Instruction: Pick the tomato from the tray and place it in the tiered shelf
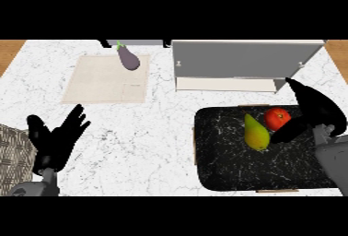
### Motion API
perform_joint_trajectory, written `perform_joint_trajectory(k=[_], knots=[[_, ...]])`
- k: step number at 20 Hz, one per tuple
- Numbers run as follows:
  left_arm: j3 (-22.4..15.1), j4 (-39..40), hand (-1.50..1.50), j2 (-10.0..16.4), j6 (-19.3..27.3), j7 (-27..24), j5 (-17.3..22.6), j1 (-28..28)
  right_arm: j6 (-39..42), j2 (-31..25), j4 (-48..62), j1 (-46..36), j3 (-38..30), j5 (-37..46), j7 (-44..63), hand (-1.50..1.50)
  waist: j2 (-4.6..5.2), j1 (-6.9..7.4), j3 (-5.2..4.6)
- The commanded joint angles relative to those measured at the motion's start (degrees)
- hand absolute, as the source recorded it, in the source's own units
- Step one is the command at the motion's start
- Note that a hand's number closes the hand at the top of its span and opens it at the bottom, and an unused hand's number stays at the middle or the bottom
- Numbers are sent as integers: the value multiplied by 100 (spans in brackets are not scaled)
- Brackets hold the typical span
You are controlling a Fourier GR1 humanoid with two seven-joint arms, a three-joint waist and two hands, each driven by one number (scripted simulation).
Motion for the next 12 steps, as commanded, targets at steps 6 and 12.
perform_joint_trajectory(k=[6,12], knots=[[132,892,0,-213,-152,-202,-140,-197,-405,541,885,-238,-144,579,-793,-150,55,-11,-48],[217,572,0,-240,-116,-49,-185,-61,-744,694,976,256,-151,953,-1375,-150,44,-30,-47]])
